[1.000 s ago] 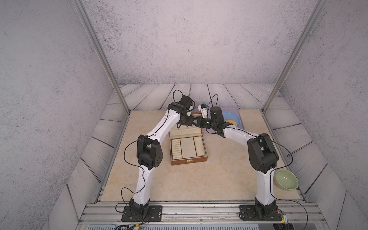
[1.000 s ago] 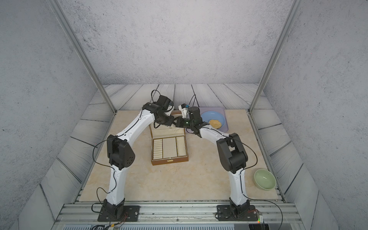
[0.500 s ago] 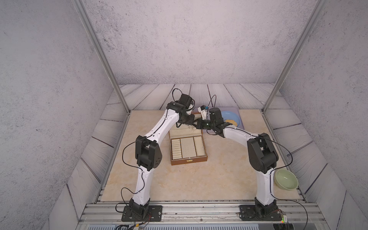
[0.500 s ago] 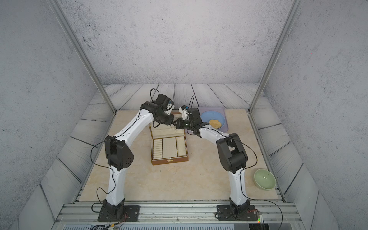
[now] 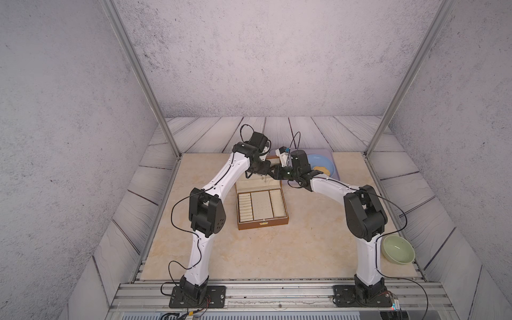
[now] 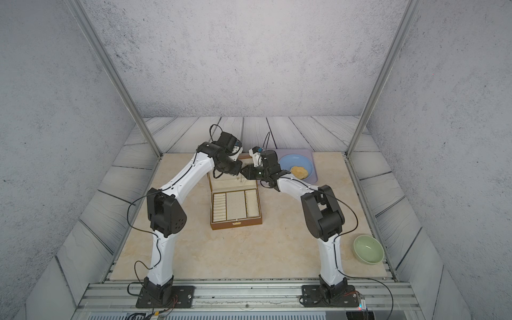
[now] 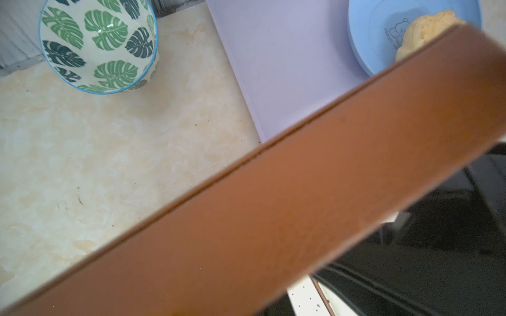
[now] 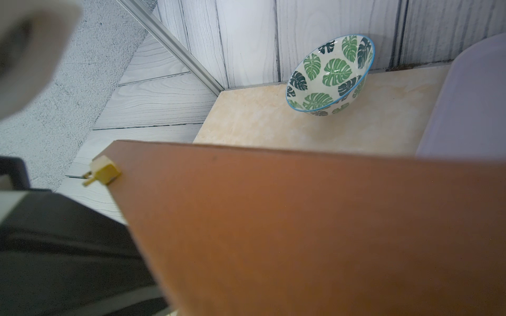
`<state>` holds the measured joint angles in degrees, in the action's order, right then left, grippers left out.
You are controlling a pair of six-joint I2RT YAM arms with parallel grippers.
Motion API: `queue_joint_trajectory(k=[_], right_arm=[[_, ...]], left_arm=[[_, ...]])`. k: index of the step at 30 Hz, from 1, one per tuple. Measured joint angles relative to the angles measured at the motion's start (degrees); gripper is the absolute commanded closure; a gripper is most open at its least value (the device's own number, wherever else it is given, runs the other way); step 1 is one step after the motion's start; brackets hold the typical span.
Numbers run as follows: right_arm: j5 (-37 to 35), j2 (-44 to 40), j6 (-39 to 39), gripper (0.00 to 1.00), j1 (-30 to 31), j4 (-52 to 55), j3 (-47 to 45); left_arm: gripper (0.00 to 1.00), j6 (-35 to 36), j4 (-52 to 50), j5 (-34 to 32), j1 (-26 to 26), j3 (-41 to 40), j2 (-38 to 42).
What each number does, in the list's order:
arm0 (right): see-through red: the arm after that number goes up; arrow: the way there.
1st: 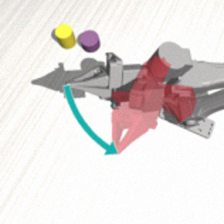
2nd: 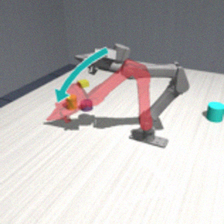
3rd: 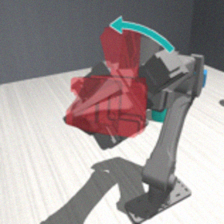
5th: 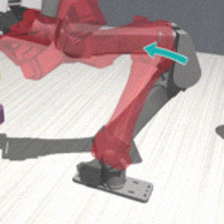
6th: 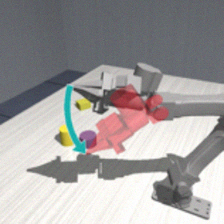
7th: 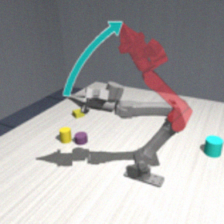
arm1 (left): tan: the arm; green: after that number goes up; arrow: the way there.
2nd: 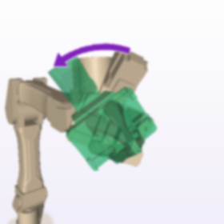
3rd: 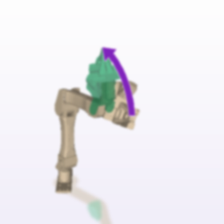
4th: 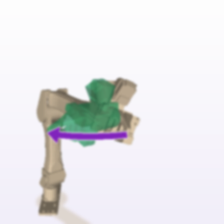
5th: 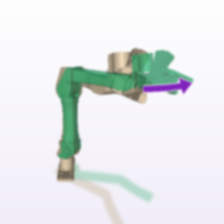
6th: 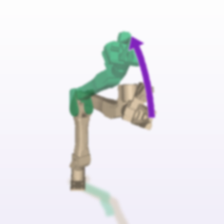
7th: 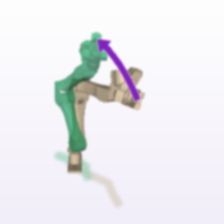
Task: Put jewelry chain into jewelry box
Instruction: Hang the necklace on the jewelry box clasp.
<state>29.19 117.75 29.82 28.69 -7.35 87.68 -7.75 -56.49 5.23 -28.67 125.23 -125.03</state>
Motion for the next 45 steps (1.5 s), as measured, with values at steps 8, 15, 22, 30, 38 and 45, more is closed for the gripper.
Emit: queue_joint_trajectory(k=[8, 15, 22, 30, 38, 45], right_arm=[[-0.5, 0.0, -0.02, 0.75, 0.0, 0.0, -0.02], [-0.7, 0.0, -0.07, 0.76, 0.0, -0.11, -0.11], [-0.7, -0.02, -0.09, 0.75, 0.0, -0.61, -0.48], [-0.72, -0.37, -0.09, 0.75, 0.0, -1.86, -1.44], [-0.72, -0.46, -0.07, 0.75, 0.02, -2.12, -1.68], [-0.83, -0.55, -0.07, 0.75, 0.0, -2.56, -1.95]], left_arm=[[0.94, 0.0, 0.46, -0.48, 0.02, -1.86, -1.46], [1.0, 0.02, 0.7, -1.22, 0.04, -1.86, -1.46], [1.0, 0.0, 1.68, -2.25, 0.04, -1.86, -1.46], [1.0, 0.0, 3.13, -2.67, 0.04, -1.84, -1.46], [1.0, 0.0, 3.02, -2.78, 0.04, -1.49, -1.57], [1.0, 0.0, 2.62, -2.86, 0.04, -0.66, -1.57]])
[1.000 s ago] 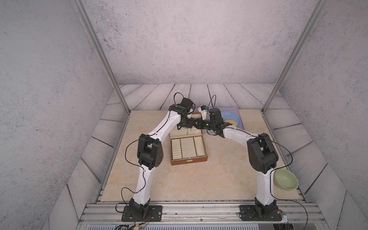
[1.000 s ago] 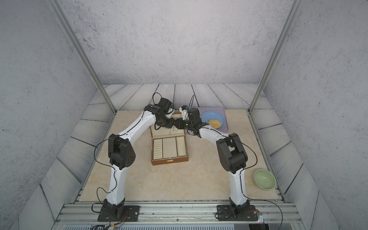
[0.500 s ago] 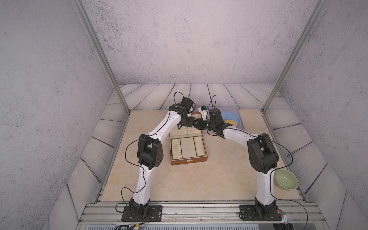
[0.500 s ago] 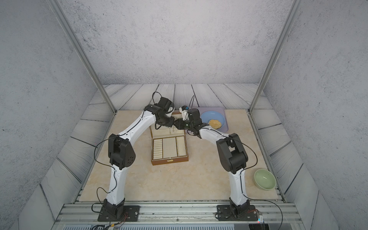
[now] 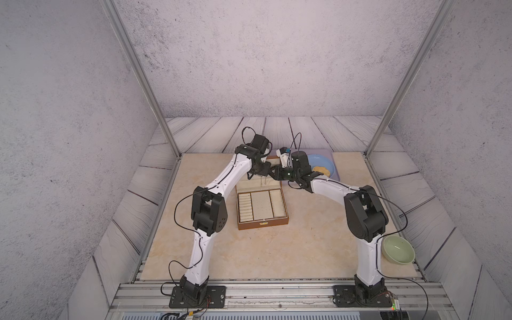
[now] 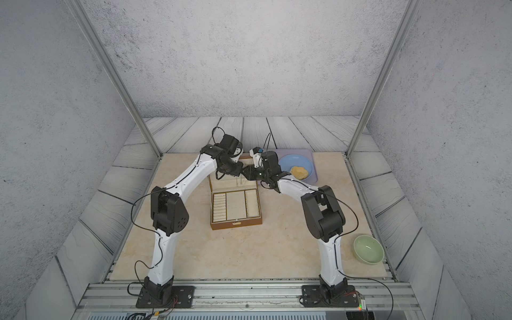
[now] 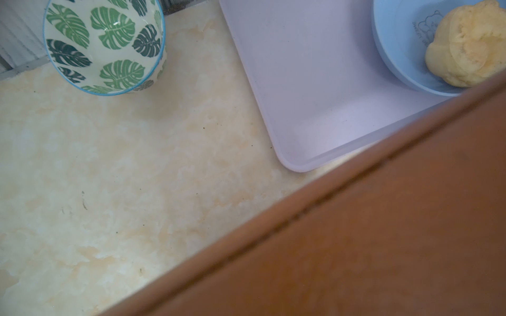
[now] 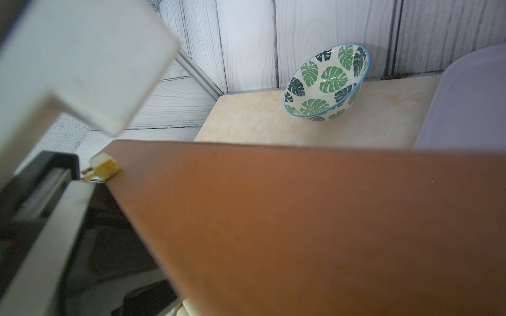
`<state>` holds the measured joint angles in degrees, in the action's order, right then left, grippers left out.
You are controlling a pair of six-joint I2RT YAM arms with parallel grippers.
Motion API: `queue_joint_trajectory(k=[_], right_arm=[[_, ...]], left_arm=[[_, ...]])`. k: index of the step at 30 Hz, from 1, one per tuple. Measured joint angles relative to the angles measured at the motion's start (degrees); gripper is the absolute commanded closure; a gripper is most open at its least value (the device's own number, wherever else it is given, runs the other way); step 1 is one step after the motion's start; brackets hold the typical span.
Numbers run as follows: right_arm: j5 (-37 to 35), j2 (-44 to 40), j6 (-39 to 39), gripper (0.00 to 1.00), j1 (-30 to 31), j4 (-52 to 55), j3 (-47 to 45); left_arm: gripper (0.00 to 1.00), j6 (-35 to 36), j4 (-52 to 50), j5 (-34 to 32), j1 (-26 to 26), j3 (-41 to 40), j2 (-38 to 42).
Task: Put jewelry chain into jewelry box
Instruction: Hang the necklace on the jewelry box clasp.
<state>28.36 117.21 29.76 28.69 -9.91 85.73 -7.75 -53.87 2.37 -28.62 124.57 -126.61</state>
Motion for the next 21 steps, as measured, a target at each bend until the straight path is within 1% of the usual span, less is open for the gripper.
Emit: queue_joint_trajectory(k=[10, 13, 17, 18, 20, 21], right_arm=[[-0.04, 0.0, 0.0, 0.75, 0.0, 0.04, 0.0], [-0.04, 0.0, 0.0, 0.75, 0.0, 0.15, 0.0], [-0.04, -0.09, 0.04, 0.75, 0.0, 0.28, -0.15], [-0.04, -0.15, 0.04, 0.76, 0.0, 0.33, -0.33], [-0.02, -0.44, 0.04, 0.75, 0.0, 0.48, -0.81], [-0.02, -0.66, 0.04, 0.75, 0.0, 0.85, -1.11]], left_arm=[[0.98, 0.22, -0.63, -0.11, 0.0, 1.4, -0.2], [0.93, 0.22, -0.63, -0.2, 0.0, 2.05, -0.2], [0.91, 0.2, -0.76, -0.2, 0.0, 2.12, -0.2], [0.89, 0.17, -0.81, -0.17, 0.0, 2.12, -0.2], [0.82, 0.15, -0.85, -0.15, 0.0, 2.12, -0.2], [0.81, 0.07, -0.9, -0.15, 0.0, 2.12, -0.2]])
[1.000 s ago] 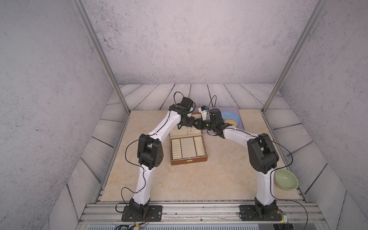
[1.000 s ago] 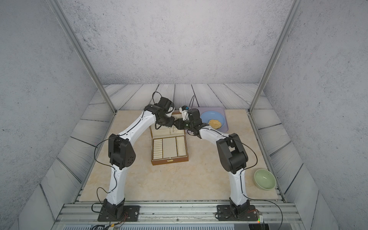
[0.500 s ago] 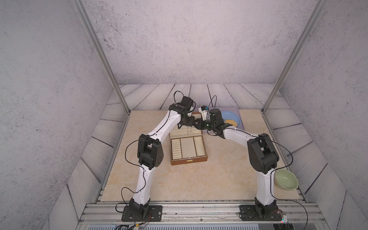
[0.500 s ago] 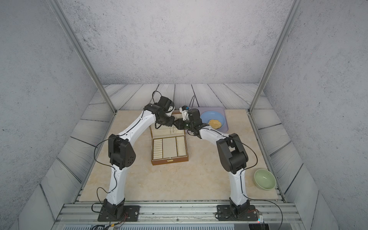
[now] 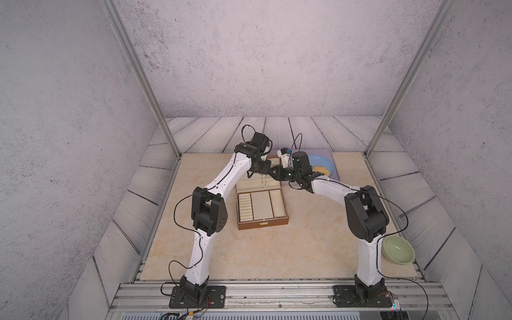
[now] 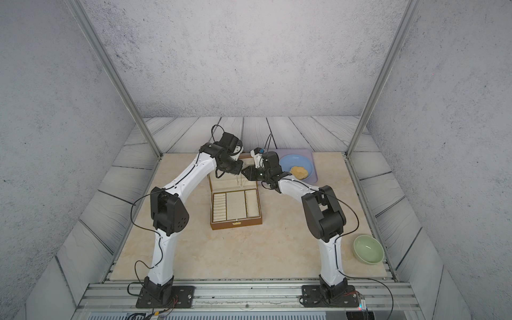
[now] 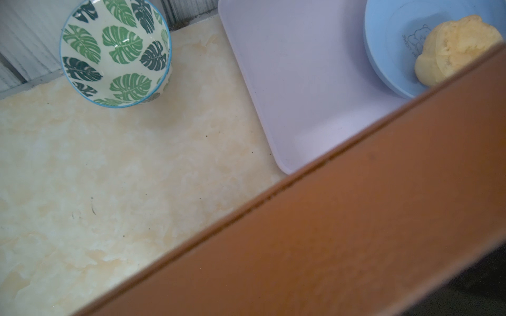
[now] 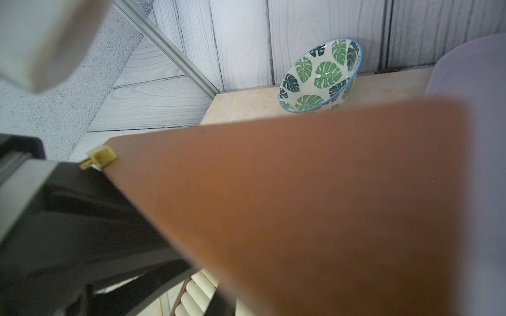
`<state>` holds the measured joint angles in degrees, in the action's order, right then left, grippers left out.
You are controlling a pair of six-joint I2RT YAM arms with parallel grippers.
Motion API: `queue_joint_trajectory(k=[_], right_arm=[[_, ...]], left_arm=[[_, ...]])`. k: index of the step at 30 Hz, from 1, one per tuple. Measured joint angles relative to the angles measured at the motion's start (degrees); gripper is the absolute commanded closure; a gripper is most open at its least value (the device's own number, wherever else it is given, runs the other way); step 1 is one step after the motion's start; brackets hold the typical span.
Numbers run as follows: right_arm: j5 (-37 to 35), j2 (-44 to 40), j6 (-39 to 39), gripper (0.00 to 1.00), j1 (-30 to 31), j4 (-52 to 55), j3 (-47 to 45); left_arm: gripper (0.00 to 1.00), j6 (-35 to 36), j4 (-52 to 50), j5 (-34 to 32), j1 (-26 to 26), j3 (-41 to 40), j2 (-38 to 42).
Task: Put jewelry chain into jewelry box
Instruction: Hang the necklace on the jewelry box clasp.
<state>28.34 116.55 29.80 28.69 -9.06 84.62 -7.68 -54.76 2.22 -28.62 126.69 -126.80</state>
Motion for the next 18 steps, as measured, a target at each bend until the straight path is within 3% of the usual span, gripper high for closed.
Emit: queue_joint_trajectory(k=[2, 5, 11, 15, 18], right_arm=[[0.0, -0.57, -0.09, 0.75, 0.02, 0.98, -0.48], [0.0, -1.9, -0.59, 0.72, 0.13, 2.58, -0.81], [-0.07, -5.86, -3.1, 0.7, 0.52, 5.99, -0.81], [-1.07, -9.16, -6.19, 0.68, 0.76, 9.46, -0.81], [-2.51, -11.47, -10.51, 0.65, 0.9, 13.53, -0.26]], left_arm=[[0.8, 0.04, -0.09, 0.09, 0.0, -0.09, 0.04], [0.7, -0.09, 0.24, 0.17, 0.0, -1.88, 0.94], [0.69, -0.35, 0.96, -0.09, 0.0, -7.8, 4.72], [0.68, -0.96, 1.77, -0.5, 0.15, -12.74, 10.43], [0.6, -2.12, 3.69, -1.07, 0.5, -17.99, 17.64]])
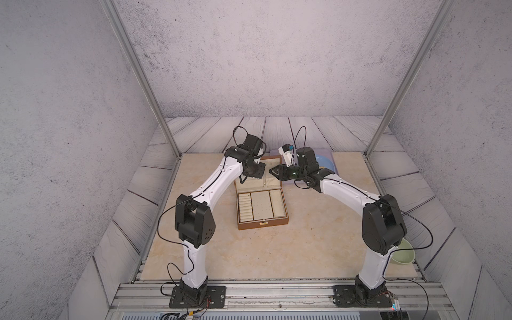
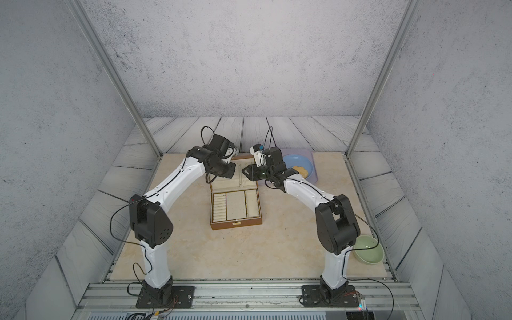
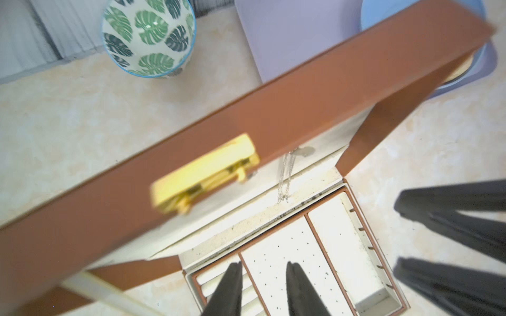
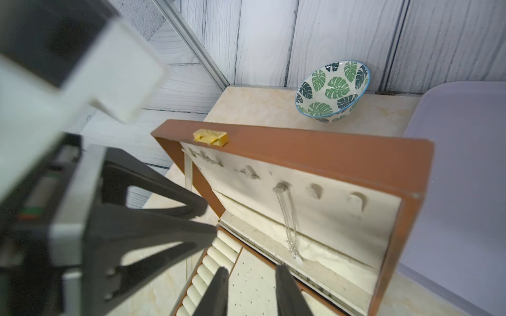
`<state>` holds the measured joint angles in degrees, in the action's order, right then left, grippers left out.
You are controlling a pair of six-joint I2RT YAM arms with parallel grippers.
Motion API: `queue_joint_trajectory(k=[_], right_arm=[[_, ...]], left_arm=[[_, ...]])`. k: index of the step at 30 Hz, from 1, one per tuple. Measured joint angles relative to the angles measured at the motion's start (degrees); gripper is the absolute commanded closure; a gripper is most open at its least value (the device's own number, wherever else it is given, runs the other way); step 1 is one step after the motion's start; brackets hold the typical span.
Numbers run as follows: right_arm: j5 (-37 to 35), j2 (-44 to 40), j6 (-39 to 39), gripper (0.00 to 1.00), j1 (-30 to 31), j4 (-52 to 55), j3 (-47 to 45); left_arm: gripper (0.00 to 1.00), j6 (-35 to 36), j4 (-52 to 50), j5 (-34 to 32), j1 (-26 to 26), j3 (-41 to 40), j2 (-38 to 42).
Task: Put jewelry chain into jewelry box
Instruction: Hang the necklace on the jewelry box clasp, then close the fastener on the jewelry box.
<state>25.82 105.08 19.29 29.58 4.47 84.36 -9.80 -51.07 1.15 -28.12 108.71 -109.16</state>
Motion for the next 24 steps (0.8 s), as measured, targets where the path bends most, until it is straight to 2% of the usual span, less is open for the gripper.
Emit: queue_joint_trajectory(k=[2, 4, 6, 7, 8, 13, 16, 19, 24], right_arm=[[-1.03, -0.39, -3.32, 0.63, 0.04, 2.43, 1.46], [-2.23, -0.39, -7.32, 0.6, 0.09, 4.04, 3.15], [-3.48, -0.39, -11.54, 0.58, 0.09, 5.66, 4.81], [-3.91, -0.39, -13.55, 0.56, 0.09, 6.38, 5.66], [-4.39, -0.39, -15.82, 0.55, 0.09, 6.93, 6.62], [-5.31, 0.61, -27.3, 0.4, 0.07, 7.78, 11.82], [-5.49, 2.97, -33.77, 0.36, 0.09, 8.2, 15.41], [-5.16, 5.75, -40.28, 0.27, 0.09, 9.22, 17.75], [-4.2, 10.19, -48.02, 0.24, 0.09, 13.73, 21.03]], left_arm=[[0.52, -1.09, 1.77, -0.11, 0.57, -3.98, 5.05], [0.37, -2.32, 3.45, -0.22, 1.38, -8.15, 10.03], [0.19, -3.65, 5.27, -0.24, 2.29, -12.44, 14.82], [0.05, -4.46, 6.01, -0.2, 2.64, -14.36, 16.83], [0.01, -5.11, 6.78, -0.2, 2.99, -16.33, 18.78], [0.02, -7.23, 9.64, 0.26, 3.67, -24.79, 25.42], [0.02, -8.17, 10.78, 0.7, 3.89, -28.72, 27.65], [0.02, -8.7, 11.26, 1.05, 4.31, -31.52, 29.27], [0.02, -9.11, 11.65, 1.31, 5.16, -33.0, 30.4]])
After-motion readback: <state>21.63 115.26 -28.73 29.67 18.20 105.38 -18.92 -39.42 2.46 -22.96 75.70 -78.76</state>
